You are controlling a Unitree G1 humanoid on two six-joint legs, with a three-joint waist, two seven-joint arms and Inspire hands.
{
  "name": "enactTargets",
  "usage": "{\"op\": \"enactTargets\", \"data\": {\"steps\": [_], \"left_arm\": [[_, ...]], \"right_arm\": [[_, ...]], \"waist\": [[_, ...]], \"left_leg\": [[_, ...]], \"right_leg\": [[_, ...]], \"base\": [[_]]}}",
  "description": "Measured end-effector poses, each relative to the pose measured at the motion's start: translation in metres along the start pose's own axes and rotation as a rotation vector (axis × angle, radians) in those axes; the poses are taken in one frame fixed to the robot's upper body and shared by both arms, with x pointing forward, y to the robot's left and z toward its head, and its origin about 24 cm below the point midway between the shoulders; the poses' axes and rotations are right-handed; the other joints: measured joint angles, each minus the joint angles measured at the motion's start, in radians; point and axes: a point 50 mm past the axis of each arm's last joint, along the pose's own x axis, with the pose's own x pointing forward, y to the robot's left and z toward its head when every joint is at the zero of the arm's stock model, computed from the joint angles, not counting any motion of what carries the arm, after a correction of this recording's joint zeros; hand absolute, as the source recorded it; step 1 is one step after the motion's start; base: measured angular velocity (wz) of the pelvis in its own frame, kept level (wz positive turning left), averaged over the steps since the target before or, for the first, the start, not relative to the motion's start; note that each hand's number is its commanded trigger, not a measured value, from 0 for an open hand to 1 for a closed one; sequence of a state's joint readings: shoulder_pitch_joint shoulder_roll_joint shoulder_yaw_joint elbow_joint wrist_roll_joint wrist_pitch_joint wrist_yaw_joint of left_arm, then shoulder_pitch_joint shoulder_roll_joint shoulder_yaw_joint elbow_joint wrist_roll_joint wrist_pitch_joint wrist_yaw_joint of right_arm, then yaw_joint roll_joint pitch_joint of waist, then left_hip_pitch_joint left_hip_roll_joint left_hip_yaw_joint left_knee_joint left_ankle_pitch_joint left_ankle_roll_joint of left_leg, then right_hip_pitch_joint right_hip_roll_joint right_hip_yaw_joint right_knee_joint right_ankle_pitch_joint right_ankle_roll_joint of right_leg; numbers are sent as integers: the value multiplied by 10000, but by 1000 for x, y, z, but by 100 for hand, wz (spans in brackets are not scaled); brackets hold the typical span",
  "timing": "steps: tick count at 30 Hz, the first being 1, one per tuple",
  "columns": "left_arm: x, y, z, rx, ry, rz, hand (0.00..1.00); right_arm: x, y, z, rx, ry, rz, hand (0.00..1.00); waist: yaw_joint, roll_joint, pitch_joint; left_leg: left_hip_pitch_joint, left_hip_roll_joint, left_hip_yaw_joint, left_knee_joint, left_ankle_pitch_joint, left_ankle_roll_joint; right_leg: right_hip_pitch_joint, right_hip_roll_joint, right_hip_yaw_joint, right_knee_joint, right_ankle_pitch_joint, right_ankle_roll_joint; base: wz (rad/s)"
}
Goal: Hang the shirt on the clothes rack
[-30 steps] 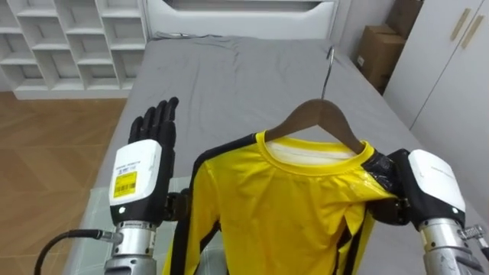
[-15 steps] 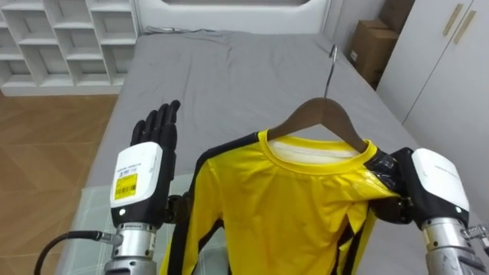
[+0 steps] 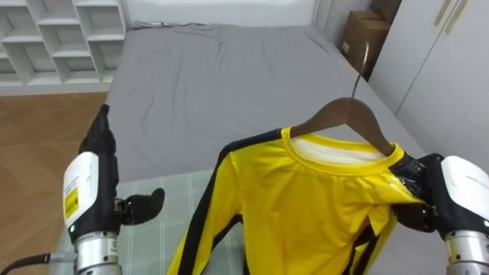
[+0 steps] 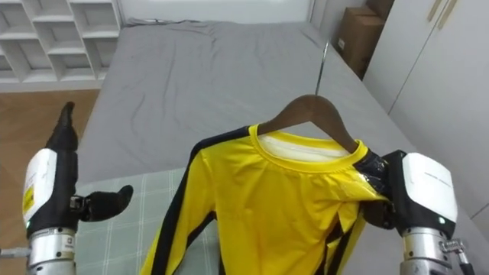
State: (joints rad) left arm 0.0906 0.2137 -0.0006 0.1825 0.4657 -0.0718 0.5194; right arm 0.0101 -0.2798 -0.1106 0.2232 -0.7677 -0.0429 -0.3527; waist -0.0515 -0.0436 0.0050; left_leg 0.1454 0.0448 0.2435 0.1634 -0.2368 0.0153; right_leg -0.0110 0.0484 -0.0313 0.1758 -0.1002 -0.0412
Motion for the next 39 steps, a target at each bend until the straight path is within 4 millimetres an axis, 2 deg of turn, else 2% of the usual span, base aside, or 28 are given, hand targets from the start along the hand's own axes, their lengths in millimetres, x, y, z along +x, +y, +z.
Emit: {"op": "enactTargets", "data": {"steps": [4,8,11,14,16,18,19,20,21,22,23,24,25,26,27,28,29,30,31,32,34,35,36,37,38,39], "left_arm": [[-11,-1,-33,448,1416,-244,0],[-23,-7,-55,746,2363,-550,0],[-37,-6,-66,947,2852,-725,0],[-45,-5,-73,1078,3096,-845,0],[-46,-5,-74,1103,3158,-846,0],[-47,-5,-74,1044,3202,-803,0],[-46,-5,-73,1015,3185,-758,0],[-44,-2,-72,919,3162,-575,0],[-42,0,-69,805,3099,-426,0],[-41,0,-67,694,3040,-344,0],[-38,0,-62,423,2924,-225,0],[-38,-5,-59,126,2955,-299,0],[-39,-8,-57,40,2948,-347,0],[-37,-11,-54,-90,2901,-351,0],[-33,-12,-50,-181,2744,-358,0],[-30,-12,-49,-235,2693,-344,0],[-27,-14,-44,-369,2550,-425,0],[-26,-18,-39,-507,2404,-623,0],[-26,-21,-35,-678,2321,-714,0],[-25,-23,-32,-728,2219,-750,0],[-22,-29,-17,-930,1573,-1120,0],[-22,-30,-14,-955,1426,-1225,0],[-22,-33,-9,-999,1159,-1391,0],[-22,-34,-7,-999,1048,-1479,0],[-24,-36,-6,-947,934,-1652,0],[-25,-39,-5,-945,900,-1769,0]], "right_arm": [[1,-8,-7,-326,212,-598,100],[-3,-8,-10,-397,323,-602,100],[-11,-9,-12,-489,320,-568,100],[-15,-9,-14,-563,328,-517,100],[-16,-10,-13,-592,275,-549,100],[-16,-13,-10,-470,120,-700,100],[-15,-13,-8,-466,53,-733,100],[-13,-14,-4,-533,-167,-821,100],[-13,-16,-1,-595,-380,-898,100],[-13,-16,1,-590,-443,-924,100],[-13,-15,2,-553,-505,-961,100],[-15,-15,-1,-630,-425,-1028,100],[-16,-15,-2,-640,-379,-1110,100],[-18,-12,-3,-583,-330,-1246,100],[-19,-7,-1,-450,-372,-1244,100],[-20,-4,0,-405,-399,-1157,100],[-22,1,0,-368,-359,-907,100],[-23,6,0,-367,-390,-645,100],[-25,10,4,-312,-510,-413,100],[-25,12,6,-278,-587,-330,100],[-26,15,10,-166,-762,-164,100],[-26,16,11,-144,-800,-138,100],[-26,16,13,-95,-916,-124,100],[-26,16,13,-71,-965,-111,100],[-27,18,15,-49,-1042,-36,100],[-27,19,17,-82,-1142,37,100]], "waist": [[-18,-1,2],[0,36,7],[-16,32,7],[-65,-27,17],[-99,-99,-7],[-214,-149,-7],[-164,-167,-10],[-44,-221,-4],[44,-251,-4],[85,-274,-11],[266,-191,89],[280,-143,86],[270,-81,98],[243,-116,63],[195,-269,34],[182,-294,64],[19,-311,90],[-3,-291,89],[-26,-227,120],[-94,-222,125],[-320,-211,131],[-328,-222,124],[-340,-242,110],[-353,-242,110],[-353,-228,112],[-273,-237,111]], "left_leg": [[-23,-14,25,-5,-3,1],[86,-25,114,-92,-4,0],[104,-47,322,-173,-7,-2],[189,-53,699,-193,-22,9],[155,-58,1033,-179,-37,13],[161,-2,1739,-167,-77,6],[161,21,2008,-165,-90,-6],[149,62,2648,-154,-130,-43],[136,219,3298,-126,-186,-77],[124,288,3702,-108,-217,-85],[127,489,4456,10,-365,-157],[369,558,4959,131,-531,-230],[489,559,5197,171,-608,-272],[638,543,5676,354,-784,-408],[668,547,5910,653,-955,-552],[690,591,5888,785,-964,-567],[671,682,5663,968,-898,-644],[688,707,5363,1100,-870,-661],[613,951,5110,1442,-872,-664],[556,1060,5027,1666,-871,-666],[589,1312,4927,2092,-871,-670],[600,1361,4929,2222,-871,-670],[593,1508,4925,2578,-871,-670],[562,1611,4909,2873,-871,-671],[430,1902,4836,3696,-838,-716],[181,2151,4502,4628,-609,-833]], "right_leg": [[-86,12,25,104,-1,0],[-106,54,103,222,-1,0],[-327,102,335,465,-6,1],[-537,174,660,643,-2,-1],[-772,238,940,770,7,-5],[-1022,374,1241,813,184,-21],[-1137,419,1172,813,283,-47],[-1313,460,580,679,535,-249],[-1361,421,-342,332,900,-485],[-1346,412,-1072,171,1079,-574],[-1470,293,-2493,465,862,-590],[-1508,-348,-3524,1816,-55,-440],[-1476,-792,-3707,2403,-464,-372],[-1447,-1624,-3828,3124,-969,-15],[-1432,-2053,-3836,3010,-1011,288],[-1434,-1974,-3877,2942,-984,148],[-1427,-1807,-3748,2807,-846,10],[-1358,-1533,-3407,2550,-747,-33],[-1234,-1241,-3115,2228,-575,-95],[-1182,-1135,-3020,2090,-507,-125],[-1134,-818,-3066,1990,-507,-200],[-1131,-791,-3138,1989,-525,-237],[-1101,-728,-3230,1975,-574,-364],[-1058,-712,-3212,1946,-584,-407],[-882,-550,-3003,1802,-587,-486],[-744,-420,-2672,1784,-631,-574]], "base": [[-1],[-6],[-21],[-36],[-50],[-74],[-120],[-156],[-165],[-165],[-149],[-135],[-125],[-119],[-112],[-80],[-72],[-96],[-89],[-71],[-48],[-53],[-51],[-64],[-68],[-70]]}}
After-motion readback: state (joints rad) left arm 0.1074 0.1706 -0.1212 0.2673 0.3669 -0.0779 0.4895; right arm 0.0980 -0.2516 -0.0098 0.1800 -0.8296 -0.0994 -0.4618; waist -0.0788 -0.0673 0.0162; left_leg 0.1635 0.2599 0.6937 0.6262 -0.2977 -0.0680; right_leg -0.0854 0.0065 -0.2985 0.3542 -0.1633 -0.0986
